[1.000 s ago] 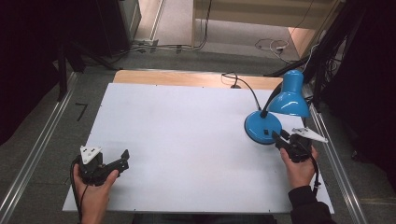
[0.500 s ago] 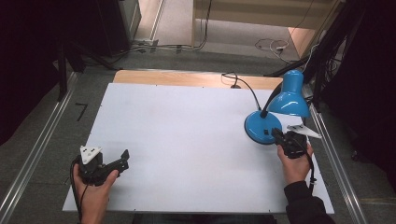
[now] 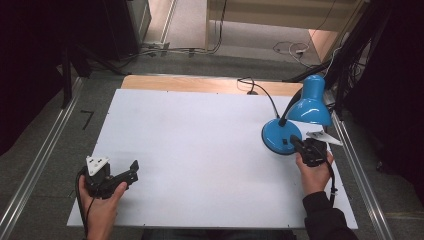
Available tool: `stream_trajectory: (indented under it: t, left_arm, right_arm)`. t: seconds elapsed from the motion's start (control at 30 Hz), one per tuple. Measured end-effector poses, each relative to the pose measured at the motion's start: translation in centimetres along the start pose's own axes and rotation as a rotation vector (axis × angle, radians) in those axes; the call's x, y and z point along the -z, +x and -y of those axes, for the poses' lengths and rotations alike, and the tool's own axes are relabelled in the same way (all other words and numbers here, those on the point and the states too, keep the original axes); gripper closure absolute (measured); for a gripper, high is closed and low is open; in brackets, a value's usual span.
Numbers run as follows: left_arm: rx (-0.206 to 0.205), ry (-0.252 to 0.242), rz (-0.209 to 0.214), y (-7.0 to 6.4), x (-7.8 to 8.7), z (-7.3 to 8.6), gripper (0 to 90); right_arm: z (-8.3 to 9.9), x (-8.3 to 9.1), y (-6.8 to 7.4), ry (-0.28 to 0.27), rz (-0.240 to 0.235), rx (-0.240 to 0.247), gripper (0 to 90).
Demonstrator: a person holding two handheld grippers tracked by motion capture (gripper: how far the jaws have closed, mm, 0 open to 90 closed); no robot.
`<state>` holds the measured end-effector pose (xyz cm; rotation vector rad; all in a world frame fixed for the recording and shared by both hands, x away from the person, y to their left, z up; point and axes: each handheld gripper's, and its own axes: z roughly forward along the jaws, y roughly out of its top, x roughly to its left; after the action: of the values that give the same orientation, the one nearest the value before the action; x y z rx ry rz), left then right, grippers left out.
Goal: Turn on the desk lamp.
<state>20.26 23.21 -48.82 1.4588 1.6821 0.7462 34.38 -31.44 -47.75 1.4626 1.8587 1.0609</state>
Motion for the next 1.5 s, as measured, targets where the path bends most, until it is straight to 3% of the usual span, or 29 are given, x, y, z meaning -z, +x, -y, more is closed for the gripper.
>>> stream_trajectory:
  t: [1.5]
  left_arm:
    - [-0.001,0.006,0.005,0.1,0.0,0.0,4.4]
  right_arm:
    - [0.4,-2.0,0.2,0.06,-0.008,0.031,87.2]
